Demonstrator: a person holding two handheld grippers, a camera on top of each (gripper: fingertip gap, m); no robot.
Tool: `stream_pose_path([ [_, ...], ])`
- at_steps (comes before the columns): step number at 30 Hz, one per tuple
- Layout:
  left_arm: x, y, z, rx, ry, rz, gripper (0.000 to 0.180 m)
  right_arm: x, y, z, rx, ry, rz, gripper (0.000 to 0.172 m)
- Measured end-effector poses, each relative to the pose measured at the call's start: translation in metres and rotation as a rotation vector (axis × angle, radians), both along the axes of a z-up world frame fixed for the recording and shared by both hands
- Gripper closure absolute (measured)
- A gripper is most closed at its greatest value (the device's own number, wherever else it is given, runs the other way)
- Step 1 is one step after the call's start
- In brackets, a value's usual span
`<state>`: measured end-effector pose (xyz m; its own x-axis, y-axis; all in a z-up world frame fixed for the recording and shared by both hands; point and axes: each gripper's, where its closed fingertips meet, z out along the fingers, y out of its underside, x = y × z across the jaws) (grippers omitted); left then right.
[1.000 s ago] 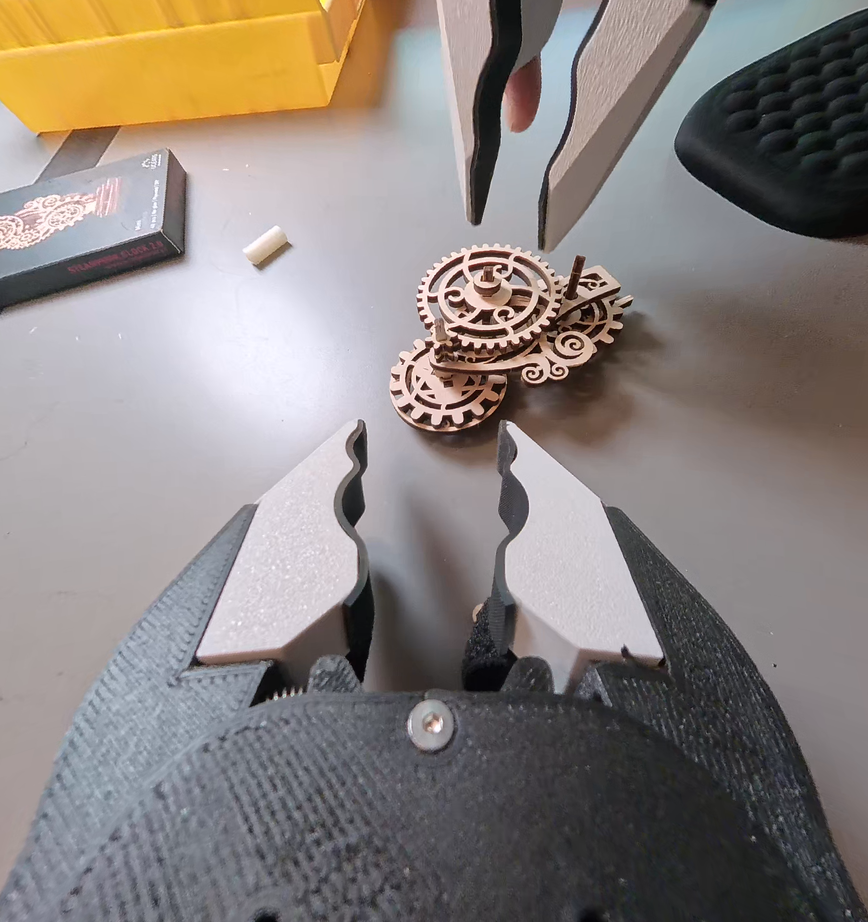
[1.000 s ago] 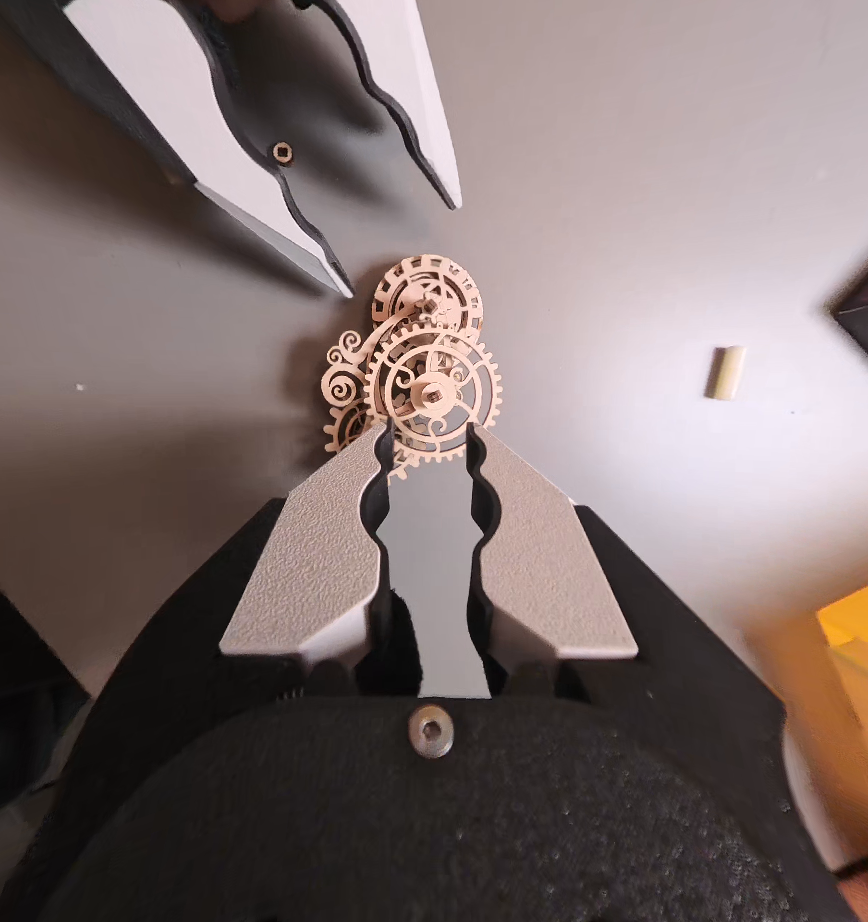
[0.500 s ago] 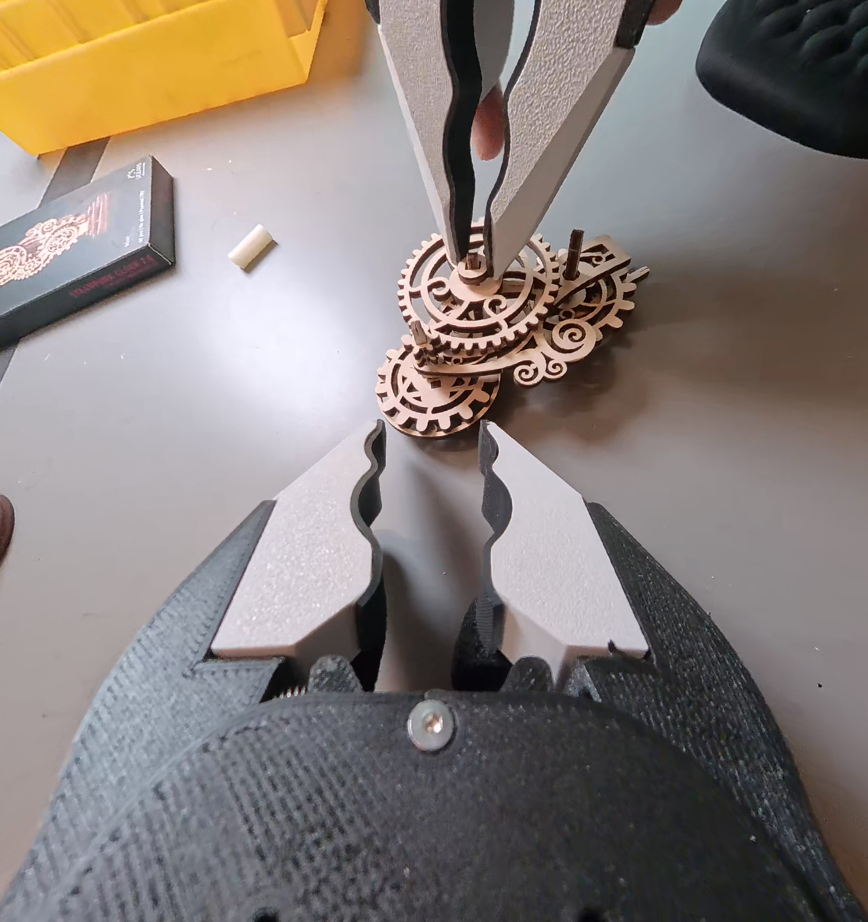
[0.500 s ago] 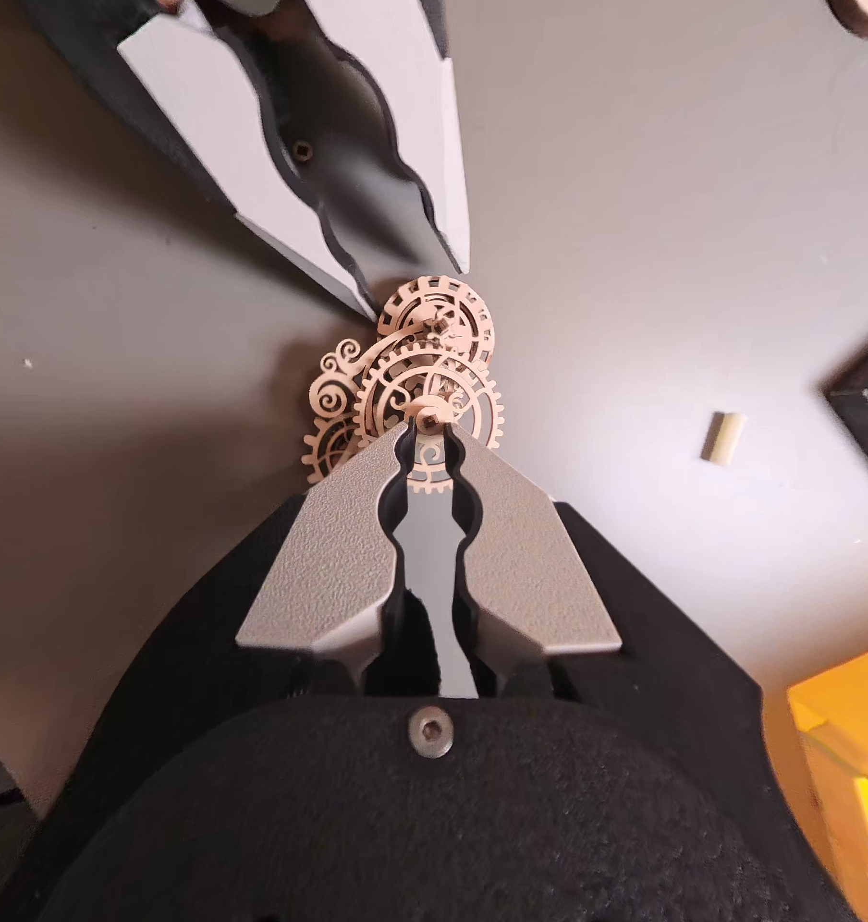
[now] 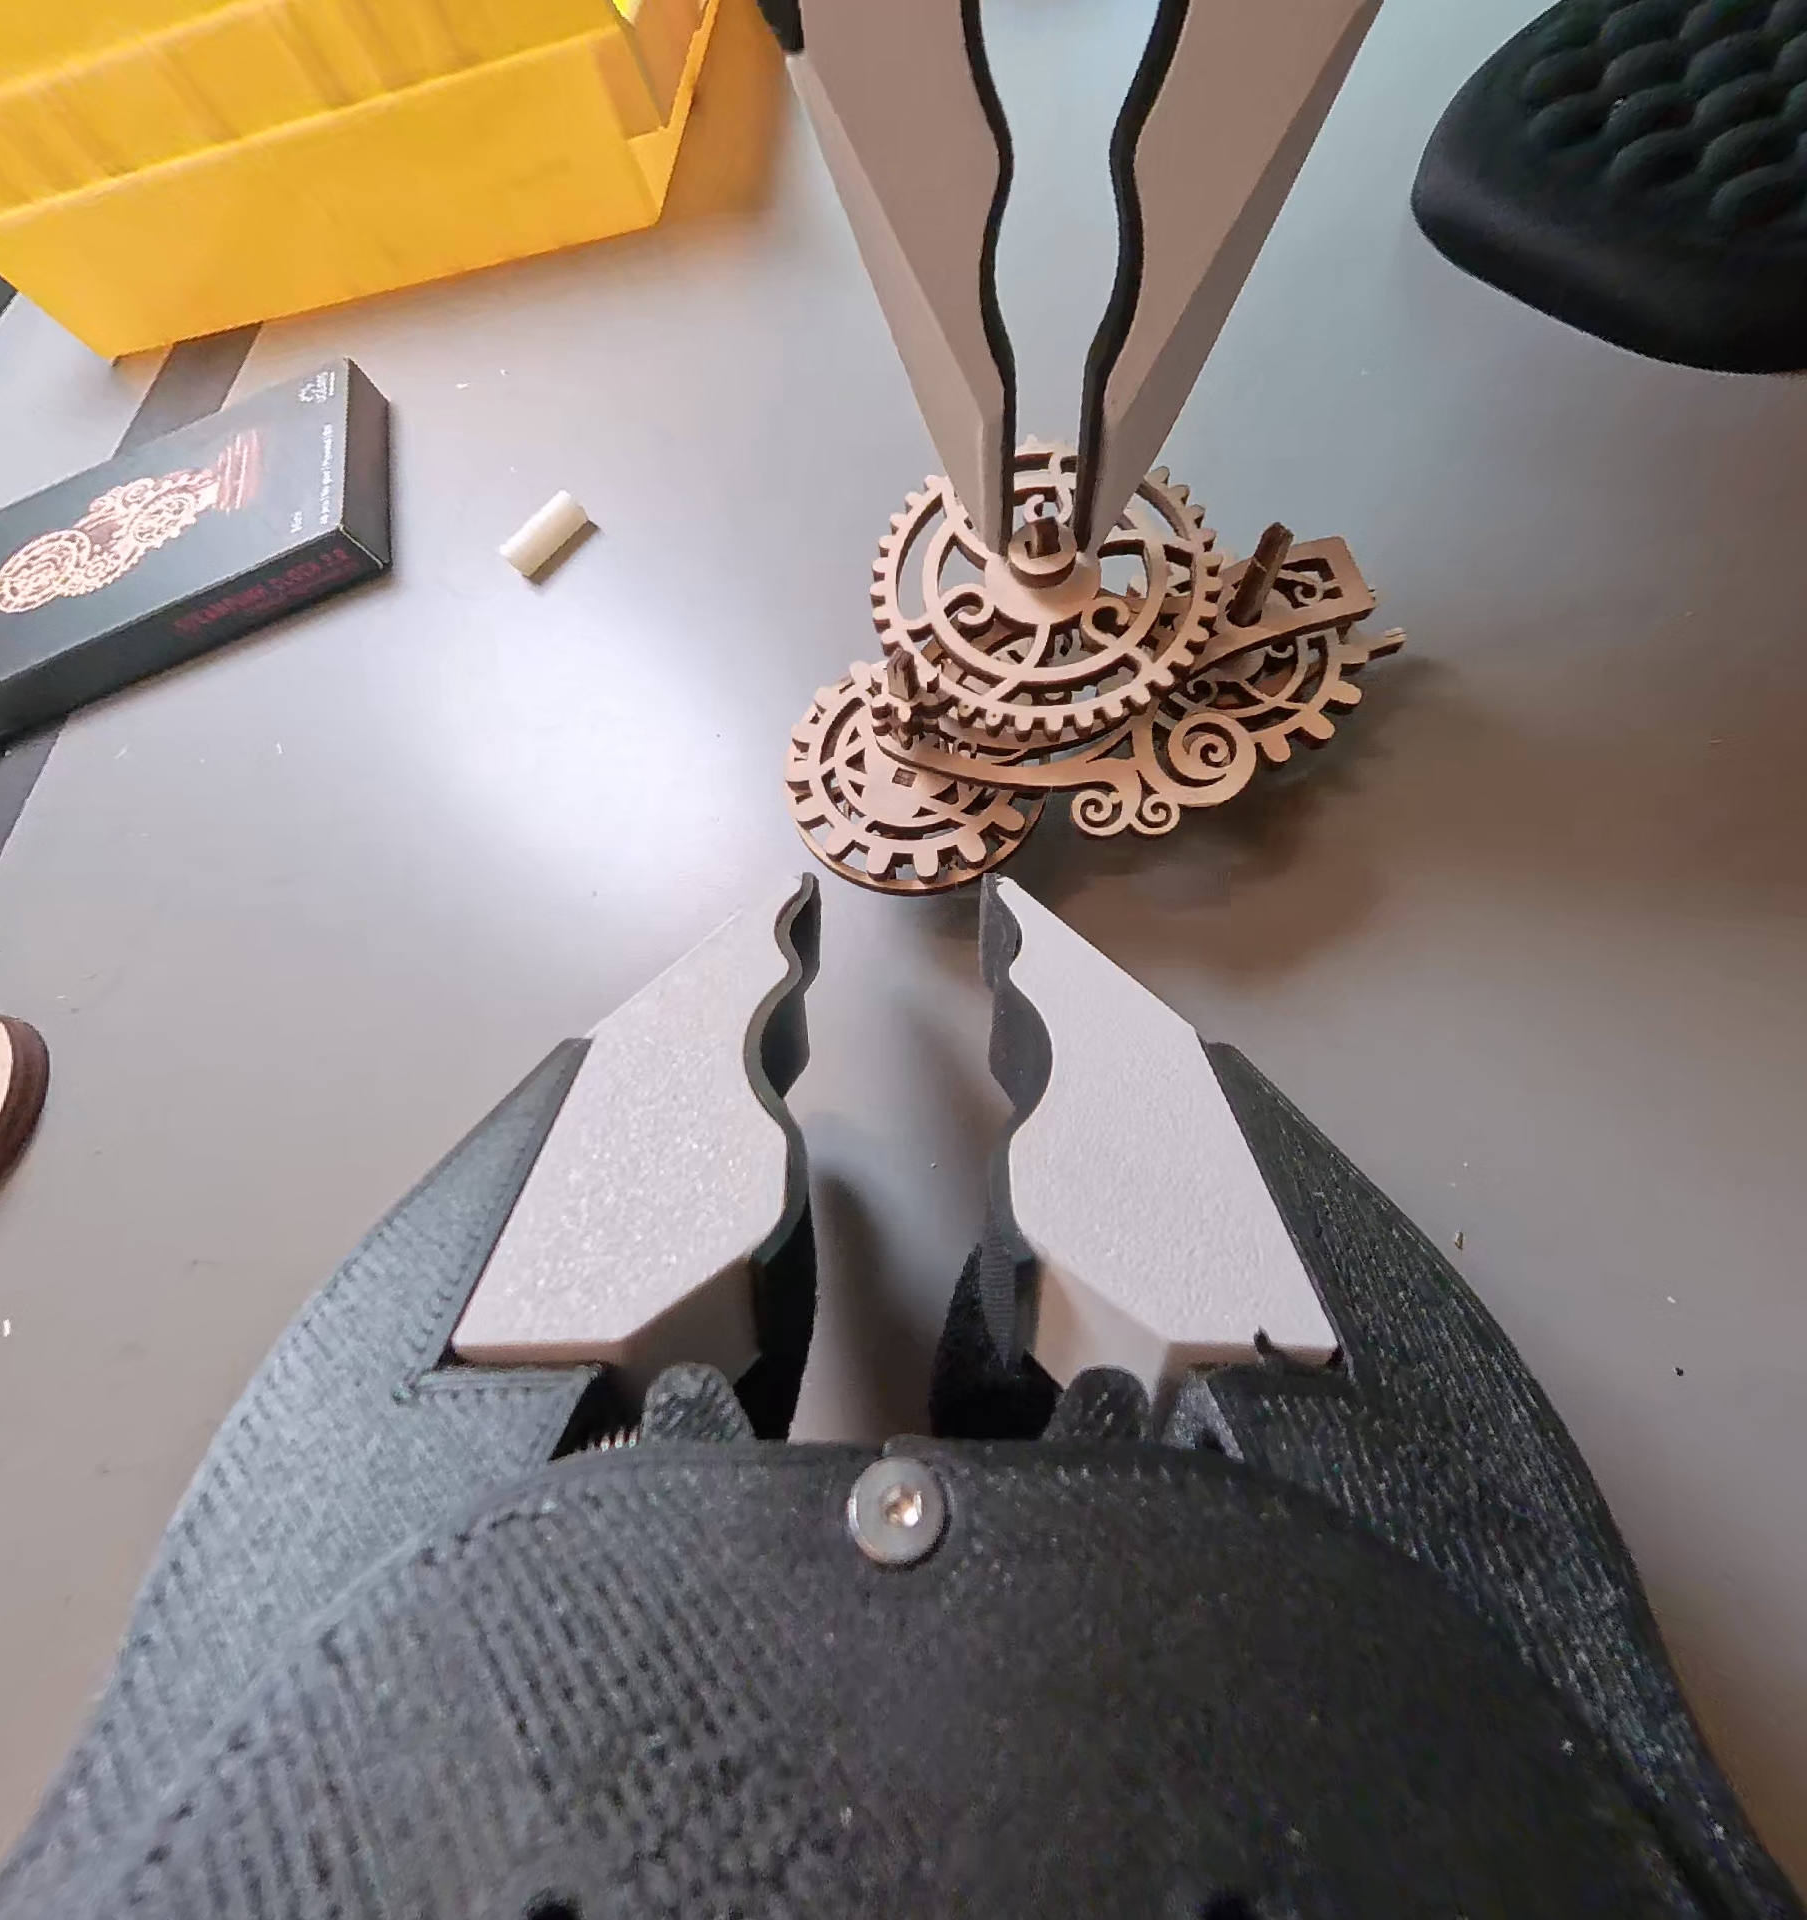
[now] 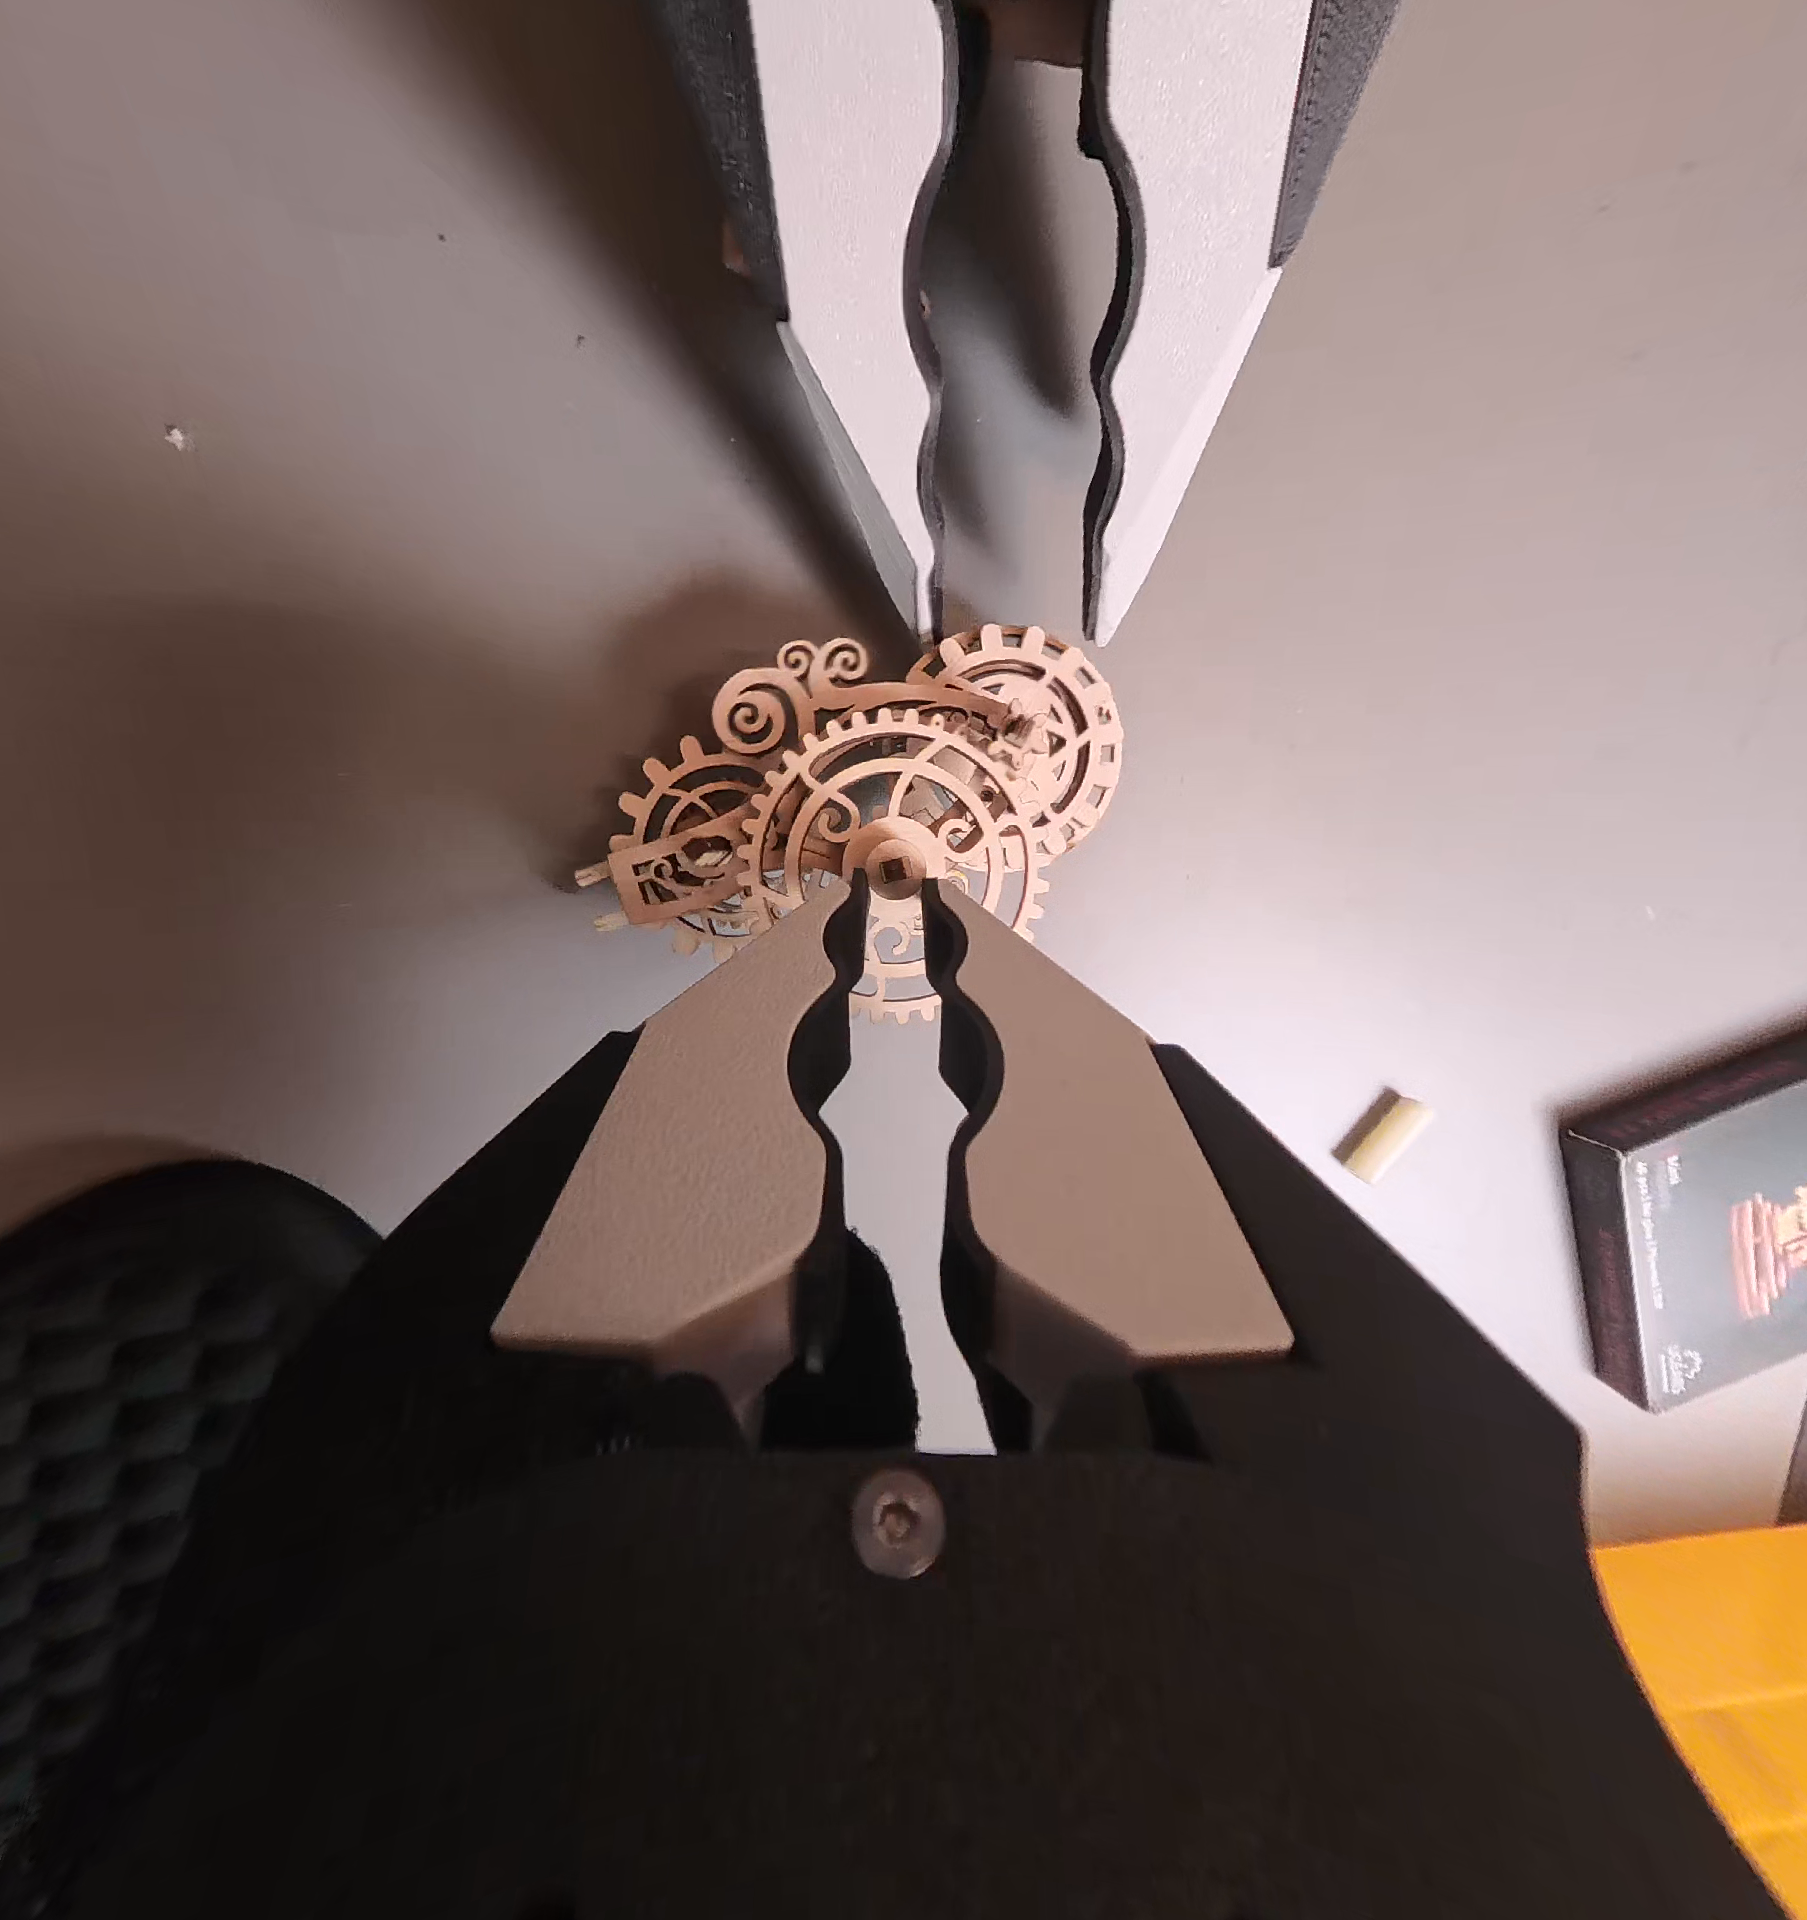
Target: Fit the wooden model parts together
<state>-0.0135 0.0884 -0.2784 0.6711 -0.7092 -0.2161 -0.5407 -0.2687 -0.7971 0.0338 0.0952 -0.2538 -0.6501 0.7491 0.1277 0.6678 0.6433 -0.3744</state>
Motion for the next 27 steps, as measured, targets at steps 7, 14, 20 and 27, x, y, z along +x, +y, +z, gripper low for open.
stream_pose_path([
  [7, 0.000, -0.003, -0.004, -0.010, 0.018, -0.012, 0.151, -0.003, 0.000, -0.005, -0.028, 0.026, -0.012, 0.163],
  [14, -0.006, -0.002, -0.002, -0.010, 0.008, 0.007, 0.151, -0.001, 0.003, 0.007, -0.073, 0.073, -0.064, 0.156],
  [20, -0.006, -0.003, -0.002, -0.004, 0.005, 0.007, 0.150, 0.016, 0.011, 0.019, -0.169, 0.173, -0.201, 0.148],
  [27, -0.005, -0.001, -0.006, 0.012, 0.059, 0.017, 0.152, 0.039, 0.002, -0.018, -0.290, 0.223, -0.370, 0.134],
])
